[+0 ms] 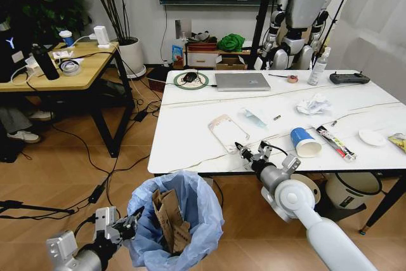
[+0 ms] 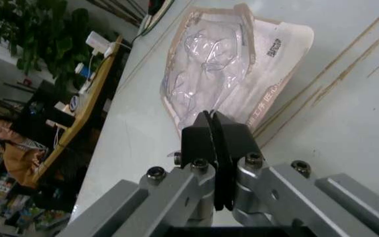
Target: Pick up the trash bin and place the trash from the table into it.
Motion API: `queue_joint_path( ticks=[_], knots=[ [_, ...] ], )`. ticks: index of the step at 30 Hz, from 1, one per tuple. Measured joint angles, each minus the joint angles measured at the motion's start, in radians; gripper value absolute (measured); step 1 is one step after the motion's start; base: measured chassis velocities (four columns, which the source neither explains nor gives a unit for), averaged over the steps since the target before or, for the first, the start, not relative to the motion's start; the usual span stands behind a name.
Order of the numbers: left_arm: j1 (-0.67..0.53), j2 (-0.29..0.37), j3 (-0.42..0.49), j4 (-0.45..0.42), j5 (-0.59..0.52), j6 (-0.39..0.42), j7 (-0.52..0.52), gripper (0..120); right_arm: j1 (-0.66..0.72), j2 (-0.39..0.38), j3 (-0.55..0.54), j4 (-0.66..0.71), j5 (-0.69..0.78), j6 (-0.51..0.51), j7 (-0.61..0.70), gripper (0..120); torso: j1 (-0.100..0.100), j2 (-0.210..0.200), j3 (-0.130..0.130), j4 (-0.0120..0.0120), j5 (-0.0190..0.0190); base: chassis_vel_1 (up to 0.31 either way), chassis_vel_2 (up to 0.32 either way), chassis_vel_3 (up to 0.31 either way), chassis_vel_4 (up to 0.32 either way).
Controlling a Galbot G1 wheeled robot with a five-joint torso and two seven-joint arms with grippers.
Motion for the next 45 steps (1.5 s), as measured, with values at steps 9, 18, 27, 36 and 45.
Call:
queue_joint_path(
  ticks=[9,18,27,36,45],
  knots=[
    [-0.010,0.003,0.009,0.001,-0.002,0.000,-0.006,0,0.012,-0.023,0.013,0.018,-0.003,0.002,-0.015,0,0.000,0.000,0.000,-0.0001,0.0000,0.000,0.000,0.000,0.000],
    [-0.019,0.004,0.015,0.011,-0.003,0.000,-0.007,0,0.018,-0.052,0.031,0.042,-0.002,0.004,-0.032,0,0.000,0.000,0.000,-0.0001,0.0000,0.000,0.000,0.000,0.000],
    [-0.023,0.000,0.019,0.015,-0.003,0.000,-0.014,0,0.022,-0.076,0.047,0.063,-0.001,0.006,-0.073,0,0.000,0.000,0.000,0.0000,0.0000,0.000,0.000,0.000,0.000],
    [-0.039,0.003,0.029,0.027,-0.018,-0.002,-0.020,0,0.035,-0.101,0.062,0.074,0.008,0.011,-0.091,0,0.000,0.000,0.000,-0.0001,0.0000,0.000,0.000,0.000,0.000],
    [-0.060,0.011,0.038,0.043,-0.039,-0.011,-0.026,0,0.046,-0.113,0.053,0.073,0.016,0.011,-0.101,0,0.000,0.000,0.000,0.0000,0.0000,0.000,0.000,0.000,0.000]
  ],
)
